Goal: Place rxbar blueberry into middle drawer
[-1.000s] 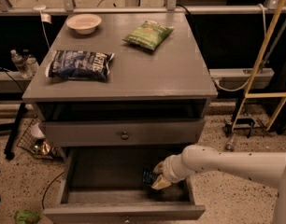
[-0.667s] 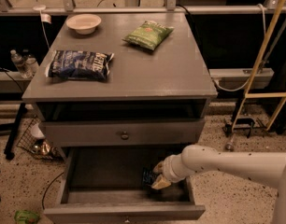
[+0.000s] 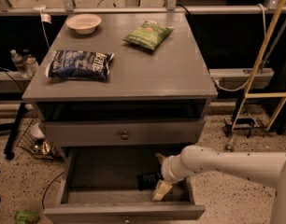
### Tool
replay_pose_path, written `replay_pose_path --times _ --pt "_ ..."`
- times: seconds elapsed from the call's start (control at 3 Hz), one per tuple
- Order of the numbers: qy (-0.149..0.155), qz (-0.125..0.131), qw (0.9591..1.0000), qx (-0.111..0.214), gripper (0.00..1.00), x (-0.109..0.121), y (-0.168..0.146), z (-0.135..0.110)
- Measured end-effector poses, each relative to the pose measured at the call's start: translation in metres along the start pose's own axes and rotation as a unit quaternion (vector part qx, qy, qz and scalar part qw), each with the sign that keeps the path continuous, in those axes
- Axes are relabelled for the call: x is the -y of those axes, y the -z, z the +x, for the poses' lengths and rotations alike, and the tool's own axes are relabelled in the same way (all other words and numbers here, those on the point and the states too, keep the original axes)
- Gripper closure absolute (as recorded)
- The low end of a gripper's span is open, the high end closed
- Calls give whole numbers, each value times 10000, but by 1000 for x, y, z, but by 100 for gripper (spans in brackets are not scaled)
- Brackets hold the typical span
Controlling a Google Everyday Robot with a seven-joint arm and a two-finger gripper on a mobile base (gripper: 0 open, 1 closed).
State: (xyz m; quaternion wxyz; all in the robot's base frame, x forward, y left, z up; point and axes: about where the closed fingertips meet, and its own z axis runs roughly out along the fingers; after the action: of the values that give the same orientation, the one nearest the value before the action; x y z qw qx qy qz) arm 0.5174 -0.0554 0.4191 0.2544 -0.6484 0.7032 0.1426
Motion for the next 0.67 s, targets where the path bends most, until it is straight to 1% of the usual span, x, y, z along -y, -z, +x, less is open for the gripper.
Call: replay_pose_path --times 0.33,0.67 --pt "-20 41 10000 -28 0 3 6 1" --pt "-87 177 9997 -120 0 12 26 6"
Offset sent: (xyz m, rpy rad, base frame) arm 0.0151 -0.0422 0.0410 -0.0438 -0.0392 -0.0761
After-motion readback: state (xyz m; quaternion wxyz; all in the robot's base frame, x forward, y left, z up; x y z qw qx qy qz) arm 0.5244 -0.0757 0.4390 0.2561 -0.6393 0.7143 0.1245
